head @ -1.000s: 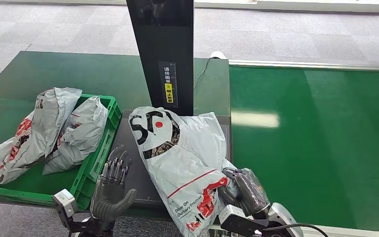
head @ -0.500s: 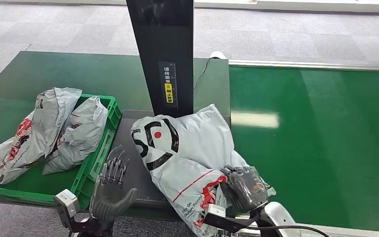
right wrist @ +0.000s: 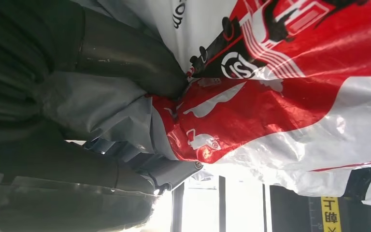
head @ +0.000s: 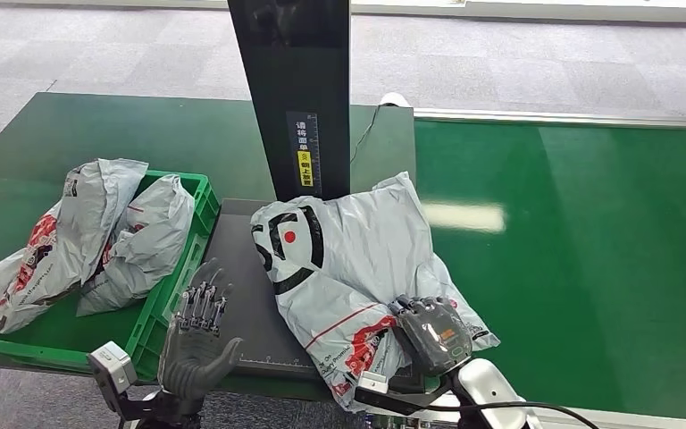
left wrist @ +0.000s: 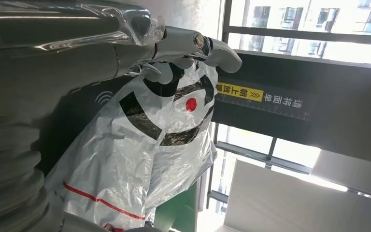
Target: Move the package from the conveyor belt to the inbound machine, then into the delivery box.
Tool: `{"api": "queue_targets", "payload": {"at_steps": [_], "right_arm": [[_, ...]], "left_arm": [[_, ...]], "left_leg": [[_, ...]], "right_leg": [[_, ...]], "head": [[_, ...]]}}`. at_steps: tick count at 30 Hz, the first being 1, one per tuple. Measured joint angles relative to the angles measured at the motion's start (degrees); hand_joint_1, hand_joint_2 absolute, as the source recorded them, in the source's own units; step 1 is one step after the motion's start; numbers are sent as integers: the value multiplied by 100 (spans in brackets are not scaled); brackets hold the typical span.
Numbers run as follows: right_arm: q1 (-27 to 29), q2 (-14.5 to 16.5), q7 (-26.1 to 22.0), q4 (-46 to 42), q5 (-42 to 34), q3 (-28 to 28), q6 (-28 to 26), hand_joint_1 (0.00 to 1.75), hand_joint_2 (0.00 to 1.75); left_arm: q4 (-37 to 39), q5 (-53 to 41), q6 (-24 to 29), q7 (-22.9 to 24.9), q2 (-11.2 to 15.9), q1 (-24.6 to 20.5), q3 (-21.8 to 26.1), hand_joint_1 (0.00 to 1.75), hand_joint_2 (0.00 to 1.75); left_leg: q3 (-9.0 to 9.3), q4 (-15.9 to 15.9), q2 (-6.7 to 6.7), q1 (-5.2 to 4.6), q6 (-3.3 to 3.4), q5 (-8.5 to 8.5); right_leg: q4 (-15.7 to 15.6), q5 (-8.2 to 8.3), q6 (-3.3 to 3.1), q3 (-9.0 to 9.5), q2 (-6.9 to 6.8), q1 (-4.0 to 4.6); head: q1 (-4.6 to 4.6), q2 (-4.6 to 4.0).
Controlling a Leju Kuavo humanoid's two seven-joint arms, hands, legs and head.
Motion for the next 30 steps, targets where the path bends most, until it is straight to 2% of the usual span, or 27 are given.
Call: {"api": "queue_targets", "payload": {"at_steps": [2,8,21,22,23,26,27,30], "right_arm": [[-15,-4,-164,41,-190,50,-6,175,175],[-22,41,-943,168,-1391,332,205,175,175],[-39,81,-1088,292,-1705,484,271,175,175],[-41,81,-1110,292,-1763,488,277,171,175],[-42,81,-1131,292,-1820,494,281,148,175],[-42,79,-1197,292,-1987,518,284,24,175],[-43,78,-1211,292,-2023,524,281,3,175],[-43,75,-1218,292,-2054,528,246,0,175]], "left_arm": [[1,4,-3,0,0,-13,-1,0,175],[21,15,11,-21,1,-62,-17,0,175],[28,22,13,-36,2,-71,-52,0,175],[29,23,13,-37,2,-72,-55,0,175],[31,26,13,-37,2,-75,-58,0,175],[52,38,13,-37,2,-92,-61,0,175],[60,40,13,-37,3,-98,-61,0,175],[69,40,23,-38,6,-108,-61,0,175]], "left_leg": [[0,0,0,0,0,0],[0,0,0,0,0,0],[0,0,0,0,0,0],[0,0,0,0,0,0],[0,0,0,0,0,0],[0,0,0,0,0,0],[0,0,0,0,0,0],[0,0,0,0,0,0]], "right_leg": [[0,0,0,0,0,0],[0,0,0,0,0,0],[0,0,0,-1,0,0],[0,0,0,-1,0,0],[0,0,0,-1,0,0],[0,0,0,-1,0,0],[0,0,0,-1,0,0],[0,0,0,-1,0,0]], "head": [[0,0],[-2,0],[-1,0],[-1,0],[-1,0],[-1,0],[-1,0],[0,0]]}}
